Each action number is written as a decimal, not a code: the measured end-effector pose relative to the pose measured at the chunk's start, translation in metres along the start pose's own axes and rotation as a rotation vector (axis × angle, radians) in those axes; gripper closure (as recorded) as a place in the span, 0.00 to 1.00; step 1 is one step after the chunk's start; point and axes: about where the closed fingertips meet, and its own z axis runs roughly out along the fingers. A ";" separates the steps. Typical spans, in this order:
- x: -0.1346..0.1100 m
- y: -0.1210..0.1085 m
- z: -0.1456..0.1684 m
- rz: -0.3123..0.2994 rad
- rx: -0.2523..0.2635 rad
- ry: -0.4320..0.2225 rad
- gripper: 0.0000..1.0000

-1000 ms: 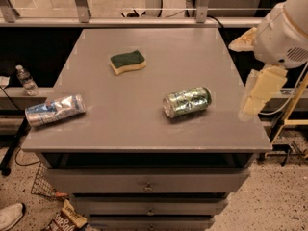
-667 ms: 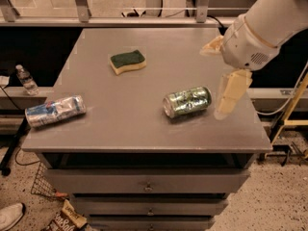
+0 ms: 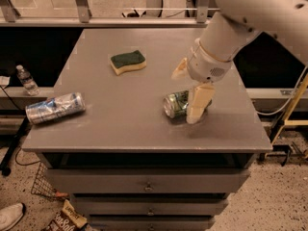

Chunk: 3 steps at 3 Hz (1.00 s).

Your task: Move green can near sponge

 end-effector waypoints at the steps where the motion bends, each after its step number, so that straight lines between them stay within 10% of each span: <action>1: 0.008 -0.001 0.021 0.008 -0.047 0.016 0.40; 3: 0.016 -0.035 0.017 0.000 -0.012 0.022 0.87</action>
Offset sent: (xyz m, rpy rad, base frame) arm 0.0250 -0.0089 -0.0367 -0.0706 0.0664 0.0074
